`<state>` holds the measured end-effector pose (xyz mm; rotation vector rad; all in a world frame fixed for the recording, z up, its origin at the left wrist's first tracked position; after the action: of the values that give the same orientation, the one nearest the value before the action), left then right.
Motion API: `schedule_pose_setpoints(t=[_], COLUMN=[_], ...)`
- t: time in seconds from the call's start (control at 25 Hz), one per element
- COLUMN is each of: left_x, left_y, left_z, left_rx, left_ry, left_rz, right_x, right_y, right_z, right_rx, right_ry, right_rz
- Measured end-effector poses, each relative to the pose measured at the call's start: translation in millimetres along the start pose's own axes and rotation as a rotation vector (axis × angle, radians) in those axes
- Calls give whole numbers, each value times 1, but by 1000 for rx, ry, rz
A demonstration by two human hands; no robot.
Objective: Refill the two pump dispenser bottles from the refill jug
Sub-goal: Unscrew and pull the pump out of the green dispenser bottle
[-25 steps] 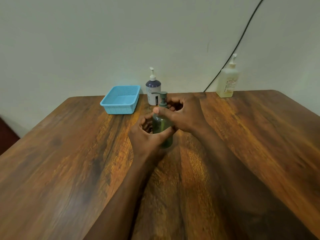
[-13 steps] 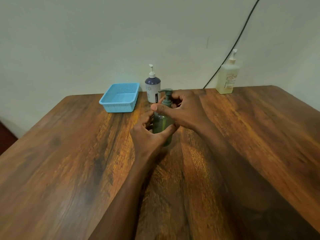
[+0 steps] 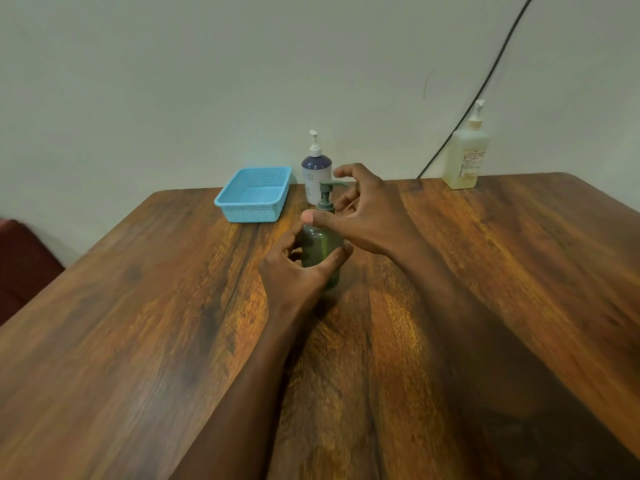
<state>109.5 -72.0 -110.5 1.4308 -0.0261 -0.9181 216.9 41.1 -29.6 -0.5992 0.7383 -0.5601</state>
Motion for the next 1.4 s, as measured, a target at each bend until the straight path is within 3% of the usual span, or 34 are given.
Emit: schedule_pose_setpoints(t=[0.08,0.28,0.36,0.56,0.64,0.8,1.0,1.24,1.4], left_x=[-1,-2,-1,0,-2,-4,1,-1,-4], left_y=[-1,-1,1,0,-1,-9,-21,-22,-27], left_z=[1,-1,-3,-6,-6,-6,-7,-4,3], left_rx=[-23,-84,-91,-117,-116,-110,-33,-16,-44], left_ry=[17,5,-5,-5,-12,-35,-67,-60,-33], left_rz=[-17,-49,-83,-119,-117,-67,-8,16,13], right_x=[-2,-2,-3,-3,-4,-2,-4,-12,-10], right_y=[0,9,8,5,5,4,3,22,19], right_z=[-1,-12,-13,-7,-5,-6,11,27,48], right_rx=[-17,-256,-201,102,37,-247,-506,-405,-434], right_ry=[8,-262,-283,-36,-2,-126,1,46,178], right_rz=[30,-16,15,16,26,49,62,31,61])
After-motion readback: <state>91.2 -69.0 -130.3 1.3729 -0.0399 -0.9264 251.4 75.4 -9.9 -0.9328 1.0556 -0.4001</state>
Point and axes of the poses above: each hand's wrist, its own x-axis away from the middle knuckle, its own z-axis out of the back of the hand, y = z × x, the point moved 7 cm from there along -x, towards the middle knuckle
